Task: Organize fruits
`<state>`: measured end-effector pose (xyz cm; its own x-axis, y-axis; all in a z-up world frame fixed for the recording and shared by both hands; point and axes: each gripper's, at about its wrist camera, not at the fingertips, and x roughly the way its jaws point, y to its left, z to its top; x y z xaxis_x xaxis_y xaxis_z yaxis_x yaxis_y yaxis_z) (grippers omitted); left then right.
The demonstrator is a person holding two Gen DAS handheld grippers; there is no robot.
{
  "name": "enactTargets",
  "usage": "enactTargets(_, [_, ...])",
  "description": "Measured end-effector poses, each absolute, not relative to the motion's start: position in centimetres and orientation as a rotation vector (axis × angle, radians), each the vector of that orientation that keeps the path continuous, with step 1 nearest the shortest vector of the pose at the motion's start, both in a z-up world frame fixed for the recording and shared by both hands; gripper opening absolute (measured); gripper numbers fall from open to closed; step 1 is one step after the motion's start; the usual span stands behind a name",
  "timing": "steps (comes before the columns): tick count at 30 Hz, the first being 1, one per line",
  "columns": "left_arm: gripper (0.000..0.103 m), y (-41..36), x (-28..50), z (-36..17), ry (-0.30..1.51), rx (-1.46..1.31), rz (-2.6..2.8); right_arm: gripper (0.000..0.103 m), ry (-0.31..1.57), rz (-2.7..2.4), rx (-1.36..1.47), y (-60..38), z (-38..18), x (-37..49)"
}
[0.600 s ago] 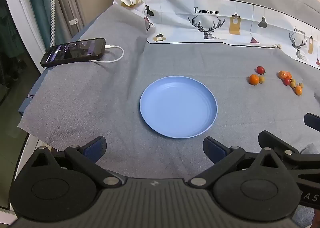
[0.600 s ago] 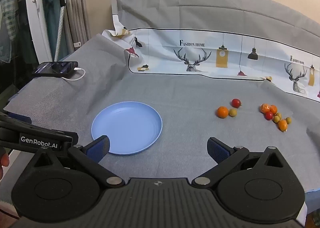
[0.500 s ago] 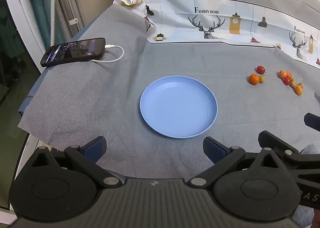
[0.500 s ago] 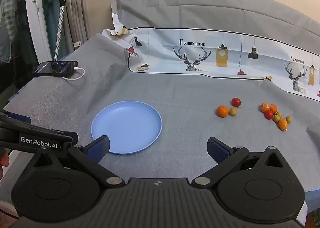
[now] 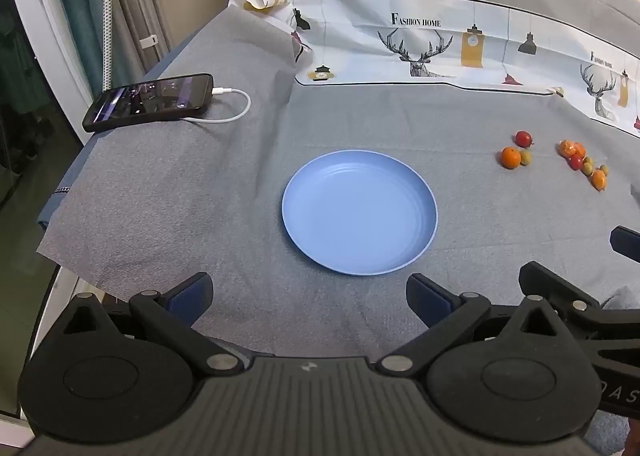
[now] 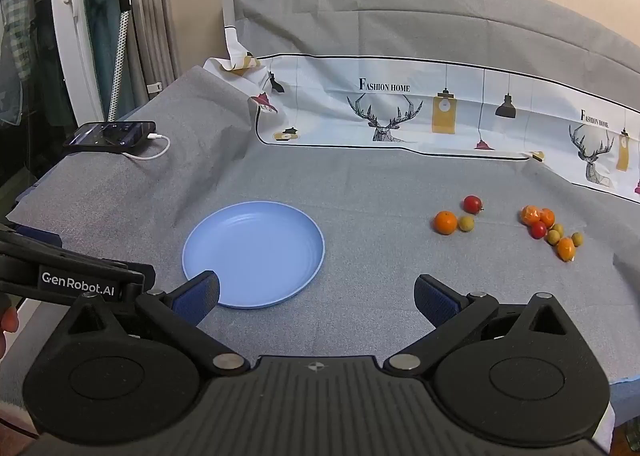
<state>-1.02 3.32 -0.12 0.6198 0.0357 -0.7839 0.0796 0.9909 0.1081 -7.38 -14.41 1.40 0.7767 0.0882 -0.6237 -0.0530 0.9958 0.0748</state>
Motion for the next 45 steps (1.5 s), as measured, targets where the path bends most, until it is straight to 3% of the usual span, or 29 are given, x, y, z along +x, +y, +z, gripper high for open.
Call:
enactTargets(30, [0.103, 0.2, 0.1, -1.0, 0.956, 0.222, -0.033, 0.103, 0.664, 0.003, 0.113, -17.8, -1.0, -6.6])
enactTargets(38, [0.103, -6.4, 3.8, -3.0, 1.03, 0.264, -0.138, 0.103, 0.621, -0.263, 0.222, -26.9, -3.9, -5.1])
enactTargets(45, [0.103, -15.4, 10.9, -7.0, 1.049, 0.288, -0.241, 0.103, 0.667, -0.532, 0.301, -37.3, -9.6, 0.4])
